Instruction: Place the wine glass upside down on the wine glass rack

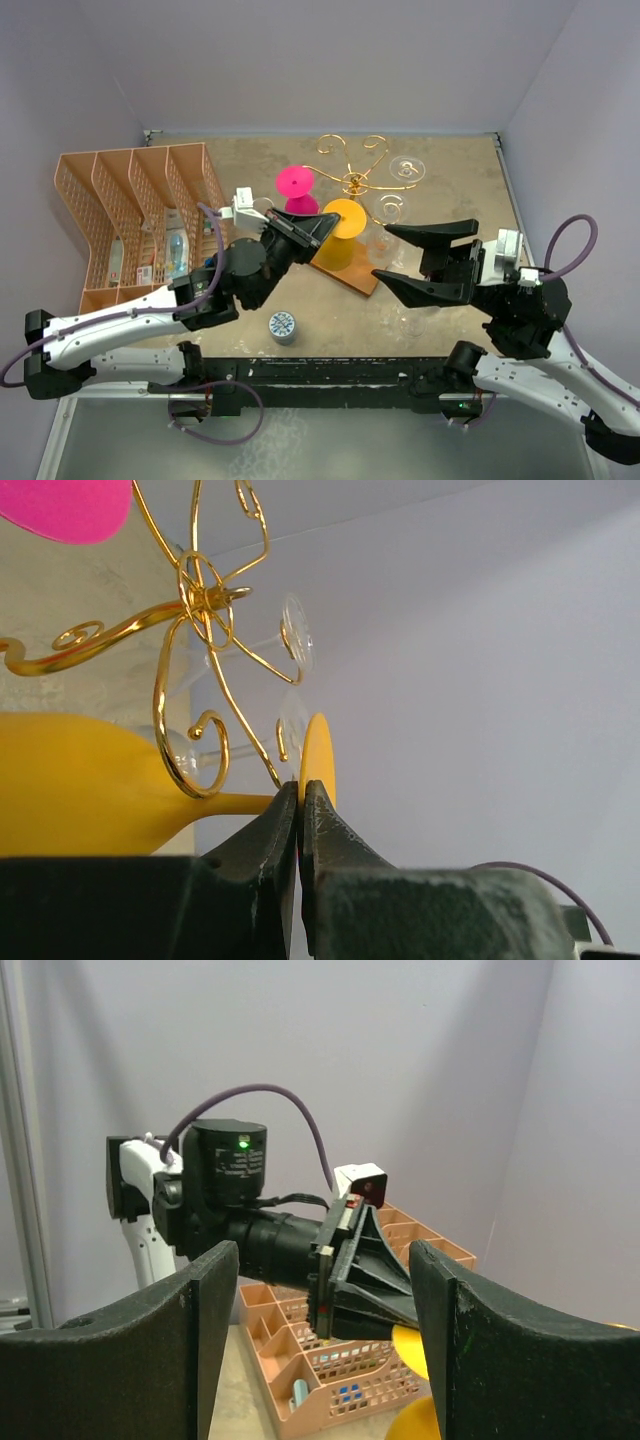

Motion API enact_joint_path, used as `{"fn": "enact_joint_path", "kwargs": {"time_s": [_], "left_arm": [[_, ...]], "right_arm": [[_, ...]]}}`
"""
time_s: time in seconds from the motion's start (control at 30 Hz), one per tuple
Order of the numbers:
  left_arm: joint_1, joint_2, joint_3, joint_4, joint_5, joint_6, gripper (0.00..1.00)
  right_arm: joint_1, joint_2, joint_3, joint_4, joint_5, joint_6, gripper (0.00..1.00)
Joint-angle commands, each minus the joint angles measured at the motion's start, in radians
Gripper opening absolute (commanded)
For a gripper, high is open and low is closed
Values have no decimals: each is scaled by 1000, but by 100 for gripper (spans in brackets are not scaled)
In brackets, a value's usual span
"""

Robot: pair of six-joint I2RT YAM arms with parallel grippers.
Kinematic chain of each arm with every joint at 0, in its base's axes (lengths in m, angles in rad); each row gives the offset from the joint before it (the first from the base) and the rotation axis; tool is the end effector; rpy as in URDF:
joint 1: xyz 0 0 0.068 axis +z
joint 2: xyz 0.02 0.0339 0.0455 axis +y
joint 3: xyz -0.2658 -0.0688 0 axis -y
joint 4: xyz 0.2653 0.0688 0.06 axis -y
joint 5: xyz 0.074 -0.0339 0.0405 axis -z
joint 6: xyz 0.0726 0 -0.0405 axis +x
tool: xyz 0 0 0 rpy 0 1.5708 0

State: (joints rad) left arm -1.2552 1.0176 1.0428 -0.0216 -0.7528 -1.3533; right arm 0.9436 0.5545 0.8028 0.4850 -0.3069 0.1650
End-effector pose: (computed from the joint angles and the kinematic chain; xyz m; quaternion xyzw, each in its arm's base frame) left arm 0.1313 -0.2422 0.4068 -0.2923 0.6429 -0.5672 0.4238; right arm 0.0661 0.1285 0.4727 -0.2817 0.3188 0.5281 0.7350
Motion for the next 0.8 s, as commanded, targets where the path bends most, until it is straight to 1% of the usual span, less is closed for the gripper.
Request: {"fn": "enact_joint_path", "kwargs": {"time_s": [0.0, 0.1, 0.23, 0.3, 0.37, 0.47, 0.77], "left_arm": [[117, 38, 45, 104, 145, -58, 0], [166, 68, 34, 150, 232, -97, 0], [178, 96, 45, 153, 248, -102, 0], [180, 90, 43, 127, 221, -114, 0], [180, 68, 32, 83, 163, -133, 0], [181, 21, -25, 78, 90, -170, 0], [180, -15, -36, 46, 61, -168, 0]], "right_arm": [[4, -20, 11, 62, 45, 14, 71], [4, -29, 9, 66, 53, 17, 71], [4, -34, 11, 62, 60, 18, 72], [4, -38, 10, 56, 67, 20, 72], [4, -42, 8, 57, 76, 22, 72], [4, -39, 0, 63, 94, 29, 72], [4, -2, -1, 78, 106, 36, 72]]}}
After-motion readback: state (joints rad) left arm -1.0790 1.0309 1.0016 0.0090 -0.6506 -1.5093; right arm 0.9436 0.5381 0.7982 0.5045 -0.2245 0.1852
